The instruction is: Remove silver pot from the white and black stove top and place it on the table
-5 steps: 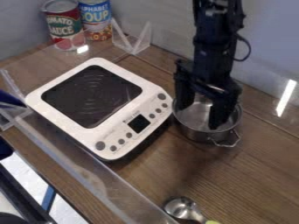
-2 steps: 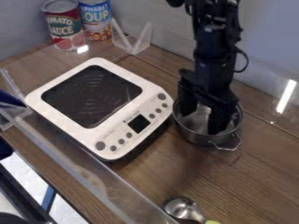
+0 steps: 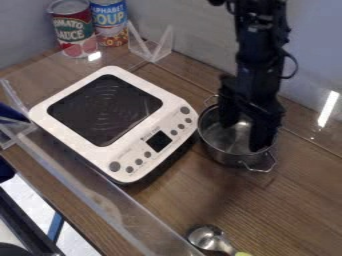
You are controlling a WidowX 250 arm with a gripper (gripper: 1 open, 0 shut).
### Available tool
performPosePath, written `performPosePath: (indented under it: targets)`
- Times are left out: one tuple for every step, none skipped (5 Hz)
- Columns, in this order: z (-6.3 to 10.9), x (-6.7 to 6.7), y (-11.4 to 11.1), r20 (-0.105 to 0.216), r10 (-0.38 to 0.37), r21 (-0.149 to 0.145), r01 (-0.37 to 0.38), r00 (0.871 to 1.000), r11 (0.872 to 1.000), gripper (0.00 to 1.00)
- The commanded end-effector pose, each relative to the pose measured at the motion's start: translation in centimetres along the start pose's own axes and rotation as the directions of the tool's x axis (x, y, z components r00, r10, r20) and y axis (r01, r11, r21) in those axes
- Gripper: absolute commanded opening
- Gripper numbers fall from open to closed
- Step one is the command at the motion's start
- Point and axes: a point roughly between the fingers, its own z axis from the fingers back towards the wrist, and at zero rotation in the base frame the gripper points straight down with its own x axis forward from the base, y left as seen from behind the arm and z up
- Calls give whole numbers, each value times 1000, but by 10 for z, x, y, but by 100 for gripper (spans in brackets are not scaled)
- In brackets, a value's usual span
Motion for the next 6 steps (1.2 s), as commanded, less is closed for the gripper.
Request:
performPosePath:
  targets:
    - [14,14,3,59,-21,6,21,998,1000,100]
    - [12,16,8,60,-33,4,32,998,999,100]
    - [14,19,-1,57,-63,0,63,996,998,100]
    - [14,22,-11,56,-94,-4,94,994,996,100]
    - [12,25,-20,54,-124,-7,125,991,992,100]
    - [11,26,-23,53,-115,-9,116,992,993,100]
